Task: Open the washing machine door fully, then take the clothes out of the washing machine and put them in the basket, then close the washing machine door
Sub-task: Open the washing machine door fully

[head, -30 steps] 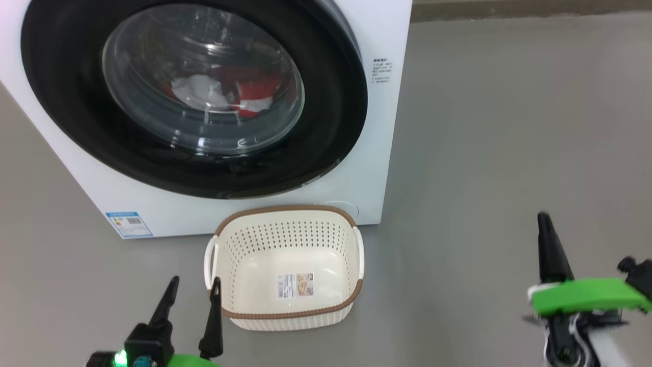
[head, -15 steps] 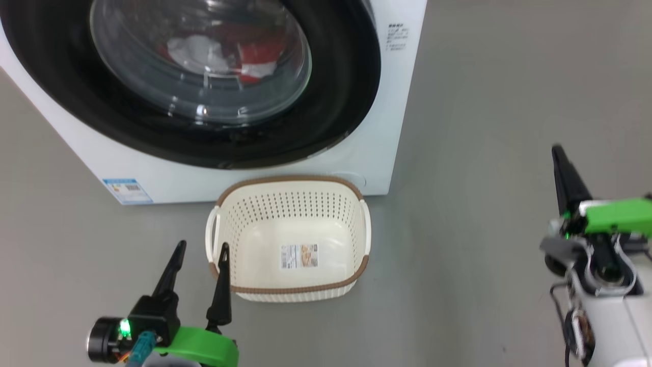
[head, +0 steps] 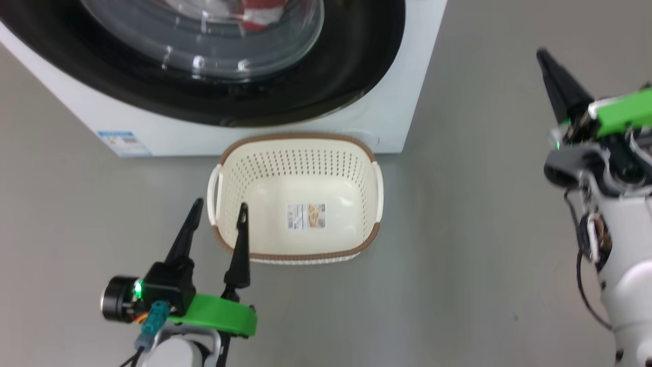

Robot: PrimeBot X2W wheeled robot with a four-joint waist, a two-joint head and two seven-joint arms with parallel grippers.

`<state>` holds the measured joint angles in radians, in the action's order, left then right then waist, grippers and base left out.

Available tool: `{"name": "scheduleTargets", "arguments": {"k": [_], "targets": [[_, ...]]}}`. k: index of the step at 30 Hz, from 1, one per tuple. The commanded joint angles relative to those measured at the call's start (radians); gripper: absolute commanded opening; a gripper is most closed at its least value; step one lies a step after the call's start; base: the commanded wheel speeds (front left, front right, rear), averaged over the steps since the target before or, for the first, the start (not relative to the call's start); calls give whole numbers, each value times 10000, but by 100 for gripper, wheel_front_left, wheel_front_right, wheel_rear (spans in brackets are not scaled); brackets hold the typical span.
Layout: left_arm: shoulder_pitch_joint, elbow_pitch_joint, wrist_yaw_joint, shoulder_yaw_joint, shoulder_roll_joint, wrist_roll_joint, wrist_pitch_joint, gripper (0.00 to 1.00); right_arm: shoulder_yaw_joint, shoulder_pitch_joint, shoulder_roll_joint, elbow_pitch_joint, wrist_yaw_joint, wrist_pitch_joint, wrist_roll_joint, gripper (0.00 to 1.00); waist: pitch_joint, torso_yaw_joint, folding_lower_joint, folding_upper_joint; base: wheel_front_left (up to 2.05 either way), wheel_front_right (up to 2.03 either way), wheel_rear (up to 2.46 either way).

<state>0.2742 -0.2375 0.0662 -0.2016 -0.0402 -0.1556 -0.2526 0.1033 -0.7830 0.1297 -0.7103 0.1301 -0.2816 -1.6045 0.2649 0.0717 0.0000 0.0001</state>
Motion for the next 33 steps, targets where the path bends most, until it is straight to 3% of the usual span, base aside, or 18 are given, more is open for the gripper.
{"name": "scheduleTargets", "arguments": {"k": [1,15,33], "targets": [[338,292,118,189,-102,-135,-92,100,-239,-486,59,120,6,-128,20,0,400,265,0,-1,0,0,0],[1107,369,419,-678,-101,-505,-92,100,-704,-3075,130,-1182,6,-1303,58,0,1254,1039,0,-1,0,0,0],[1506,820,737,-1413,-101,-824,-92,100,-1181,-4882,277,-2109,6,-1514,607,0,1988,1849,0,-1,0,0,0]]}}
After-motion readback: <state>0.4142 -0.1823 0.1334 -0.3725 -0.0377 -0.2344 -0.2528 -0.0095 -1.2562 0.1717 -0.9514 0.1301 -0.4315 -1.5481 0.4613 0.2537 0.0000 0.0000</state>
